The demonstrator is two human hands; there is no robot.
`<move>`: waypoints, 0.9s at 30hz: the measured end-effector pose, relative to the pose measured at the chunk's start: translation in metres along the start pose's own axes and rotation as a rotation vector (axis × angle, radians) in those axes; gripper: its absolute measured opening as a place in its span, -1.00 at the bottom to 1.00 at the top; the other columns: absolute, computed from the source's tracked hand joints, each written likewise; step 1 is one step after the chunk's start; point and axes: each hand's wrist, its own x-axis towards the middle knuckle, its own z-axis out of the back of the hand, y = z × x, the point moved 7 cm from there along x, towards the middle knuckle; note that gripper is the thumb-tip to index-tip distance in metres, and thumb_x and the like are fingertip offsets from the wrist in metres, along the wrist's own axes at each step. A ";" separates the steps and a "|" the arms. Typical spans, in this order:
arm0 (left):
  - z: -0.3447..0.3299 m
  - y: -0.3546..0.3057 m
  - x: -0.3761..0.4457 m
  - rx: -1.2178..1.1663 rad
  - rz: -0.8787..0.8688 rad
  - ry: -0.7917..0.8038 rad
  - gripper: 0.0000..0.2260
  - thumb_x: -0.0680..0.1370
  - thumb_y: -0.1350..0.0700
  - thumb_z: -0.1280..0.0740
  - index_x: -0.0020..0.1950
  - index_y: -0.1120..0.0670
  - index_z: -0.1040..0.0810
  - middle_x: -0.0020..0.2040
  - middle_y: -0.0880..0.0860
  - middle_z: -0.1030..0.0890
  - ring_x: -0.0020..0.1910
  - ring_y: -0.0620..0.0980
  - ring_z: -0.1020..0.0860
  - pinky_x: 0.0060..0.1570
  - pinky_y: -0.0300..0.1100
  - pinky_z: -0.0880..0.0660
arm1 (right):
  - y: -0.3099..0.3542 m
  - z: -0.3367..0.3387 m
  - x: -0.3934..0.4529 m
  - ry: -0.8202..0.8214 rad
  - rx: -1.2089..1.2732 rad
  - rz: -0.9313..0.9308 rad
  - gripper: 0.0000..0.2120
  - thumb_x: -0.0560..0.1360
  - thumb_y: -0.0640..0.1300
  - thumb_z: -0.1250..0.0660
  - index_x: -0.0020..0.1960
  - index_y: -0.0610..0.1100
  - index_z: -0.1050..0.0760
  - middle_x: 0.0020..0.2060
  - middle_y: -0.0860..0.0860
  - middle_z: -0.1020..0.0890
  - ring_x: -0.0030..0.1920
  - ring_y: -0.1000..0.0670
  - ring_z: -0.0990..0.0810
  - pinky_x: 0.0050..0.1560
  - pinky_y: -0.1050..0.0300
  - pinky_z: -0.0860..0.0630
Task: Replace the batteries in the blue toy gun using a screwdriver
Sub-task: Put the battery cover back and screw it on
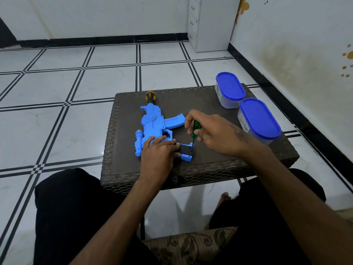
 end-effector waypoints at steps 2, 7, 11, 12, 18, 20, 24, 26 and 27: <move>0.000 0.000 0.000 -0.001 0.000 0.000 -0.85 0.41 0.08 -0.50 -0.03 -0.02 -0.70 0.05 -0.09 -0.70 0.20 0.07 -0.58 0.27 0.07 -0.36 | 0.003 0.001 0.001 -0.063 -0.010 0.021 -0.77 0.51 -0.38 -0.24 0.01 -0.07 -0.44 -0.16 0.03 -0.63 -0.27 0.24 -0.57 -0.18 0.16 -0.57; 0.001 -0.001 0.000 -0.009 -0.002 -0.002 -0.89 0.43 0.07 -0.48 -0.06 -0.02 -0.70 0.04 -0.11 -0.69 0.22 0.07 -0.57 0.29 0.04 -0.31 | -0.001 0.006 0.006 -0.205 -0.200 -0.028 -0.80 0.45 0.02 -0.44 -0.09 -0.02 -0.45 -0.31 0.05 -0.62 -0.34 0.04 -0.57 -0.24 0.00 -0.55; 0.003 -0.003 0.000 -0.001 -0.011 -0.006 -0.90 0.42 0.08 -0.50 -0.08 -0.01 -0.70 0.01 -0.10 -0.70 0.20 0.07 -0.58 0.26 0.06 -0.35 | 0.004 0.004 0.004 -0.326 -0.305 0.003 -0.72 0.47 0.07 -0.39 -0.14 -0.05 -0.33 -0.36 0.07 -0.48 -0.33 0.00 -0.47 -0.33 0.08 -0.42; 0.004 -0.003 0.000 0.003 -0.016 -0.012 -0.89 0.40 0.09 -0.51 -0.09 -0.01 -0.69 0.00 -0.10 -0.70 0.18 0.07 -0.59 0.24 0.07 -0.37 | 0.004 0.003 0.006 -0.326 -0.295 0.002 -0.76 0.48 0.03 -0.37 -0.13 -0.04 -0.33 -0.32 0.08 -0.46 -0.30 0.00 -0.46 -0.30 0.07 -0.43; 0.002 -0.002 0.000 -0.003 -0.012 -0.013 -0.87 0.39 0.08 -0.52 -0.08 0.00 -0.70 0.01 -0.08 -0.70 0.17 0.09 -0.60 0.23 0.09 -0.40 | -0.001 -0.004 0.007 -0.180 -0.130 0.066 -0.91 0.54 -0.20 -0.28 0.01 -0.04 -0.48 -0.07 0.07 -0.51 -0.13 0.06 -0.52 -0.09 0.07 -0.51; 0.002 -0.002 0.001 -0.003 -0.012 -0.007 -0.88 0.40 0.08 -0.51 -0.07 -0.01 -0.70 0.02 -0.09 -0.70 0.19 0.08 -0.59 0.24 0.09 -0.39 | -0.001 -0.004 0.005 -0.127 -0.109 0.070 -0.85 0.56 -0.21 -0.22 0.08 -0.06 -0.49 -0.01 0.05 -0.51 -0.08 0.09 -0.51 -0.03 0.18 -0.46; 0.003 -0.002 0.001 -0.005 -0.013 -0.010 -0.88 0.40 0.09 -0.52 -0.09 -0.01 -0.70 0.00 -0.09 -0.70 0.19 0.07 -0.59 0.23 0.09 -0.40 | -0.004 0.001 0.003 -0.013 -0.087 0.017 -0.69 0.55 -0.36 -0.11 0.17 -0.11 -0.48 0.01 0.02 -0.55 -0.15 0.21 -0.51 -0.11 0.35 -0.44; 0.003 -0.002 0.000 -0.001 -0.017 -0.014 -0.89 0.39 0.09 -0.52 -0.10 -0.01 -0.69 -0.01 -0.10 -0.70 0.18 0.07 -0.59 0.22 0.08 -0.41 | -0.005 0.005 0.003 -0.016 -0.051 -0.013 -0.73 0.55 -0.37 -0.15 0.12 -0.09 -0.46 -0.08 0.05 -0.58 -0.26 0.27 -0.52 -0.24 0.35 -0.47; 0.003 -0.002 0.000 -0.001 -0.019 -0.015 -0.89 0.39 0.10 -0.52 -0.10 -0.01 -0.69 -0.01 -0.10 -0.70 0.18 0.06 -0.59 0.22 0.08 -0.41 | -0.005 0.006 0.003 -0.038 -0.040 -0.016 -0.76 0.55 -0.36 -0.18 0.09 -0.08 -0.45 -0.12 0.04 -0.60 -0.29 0.29 -0.53 -0.27 0.34 -0.49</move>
